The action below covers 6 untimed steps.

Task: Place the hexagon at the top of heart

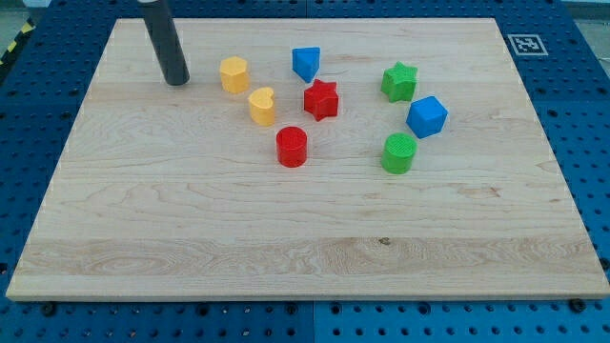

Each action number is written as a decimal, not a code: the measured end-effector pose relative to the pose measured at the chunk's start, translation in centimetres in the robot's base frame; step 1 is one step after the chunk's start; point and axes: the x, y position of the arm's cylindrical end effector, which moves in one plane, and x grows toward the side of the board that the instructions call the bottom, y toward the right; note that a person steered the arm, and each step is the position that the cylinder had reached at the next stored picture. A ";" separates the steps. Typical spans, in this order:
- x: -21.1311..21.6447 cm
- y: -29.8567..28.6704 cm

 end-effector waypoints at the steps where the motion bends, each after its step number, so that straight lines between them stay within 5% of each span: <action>1: -0.3 2.9; 3: -0.3 7.0; 6: -3.2 5.2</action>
